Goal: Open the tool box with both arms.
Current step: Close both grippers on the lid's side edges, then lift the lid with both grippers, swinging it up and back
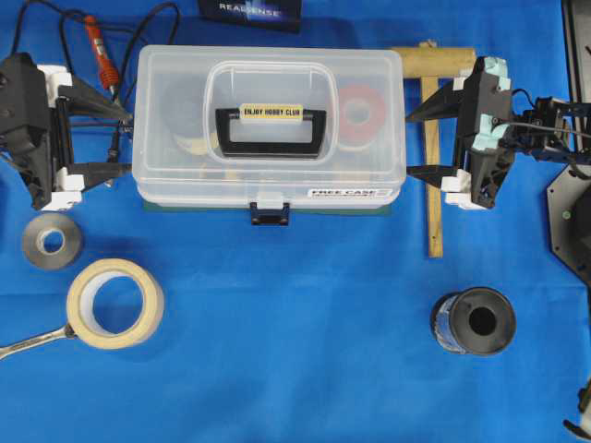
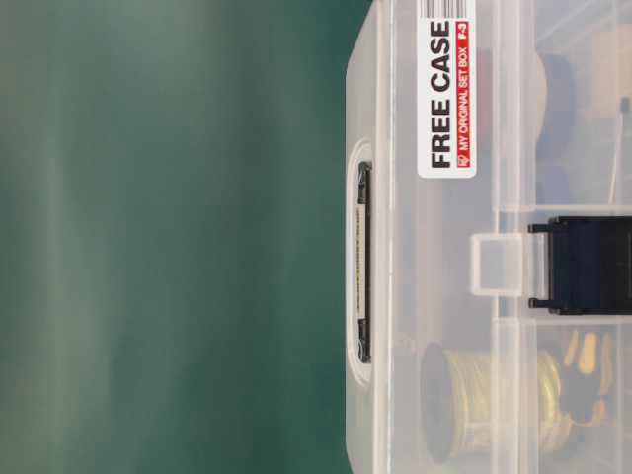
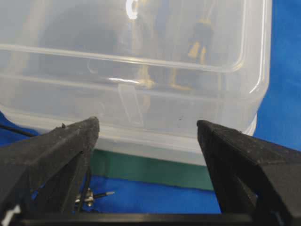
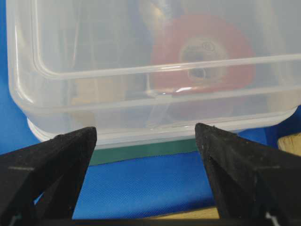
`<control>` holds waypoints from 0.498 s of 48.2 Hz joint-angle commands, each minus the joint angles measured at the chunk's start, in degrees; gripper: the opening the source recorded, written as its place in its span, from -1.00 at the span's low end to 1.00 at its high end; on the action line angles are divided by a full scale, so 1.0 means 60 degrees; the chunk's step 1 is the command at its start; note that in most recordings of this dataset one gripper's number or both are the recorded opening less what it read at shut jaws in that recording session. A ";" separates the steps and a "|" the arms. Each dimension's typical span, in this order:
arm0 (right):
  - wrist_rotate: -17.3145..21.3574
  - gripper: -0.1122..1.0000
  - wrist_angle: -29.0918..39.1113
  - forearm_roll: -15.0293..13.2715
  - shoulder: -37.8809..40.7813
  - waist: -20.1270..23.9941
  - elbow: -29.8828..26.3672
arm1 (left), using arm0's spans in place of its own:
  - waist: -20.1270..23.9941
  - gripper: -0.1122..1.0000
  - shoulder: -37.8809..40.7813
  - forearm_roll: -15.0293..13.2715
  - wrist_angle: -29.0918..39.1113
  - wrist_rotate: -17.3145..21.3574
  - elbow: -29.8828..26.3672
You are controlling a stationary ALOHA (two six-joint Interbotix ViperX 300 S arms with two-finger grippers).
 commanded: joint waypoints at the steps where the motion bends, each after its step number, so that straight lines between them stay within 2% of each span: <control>1: 0.0029 0.73 -0.0205 0.0029 -0.0190 0.0000 -0.0674 | -0.0044 0.69 -0.0308 -0.0029 -0.0293 -0.0059 -0.0513; 13: 0.0015 0.73 0.0000 0.0000 -0.0732 0.0000 -0.0894 | -0.0029 0.69 -0.0967 -0.0029 -0.0293 -0.0059 -0.0513; 24: 0.0015 0.73 0.0059 -0.0132 -0.1333 -0.0161 -0.1025 | 0.0293 0.69 -0.1348 -0.0029 -0.0366 -0.0044 -0.0527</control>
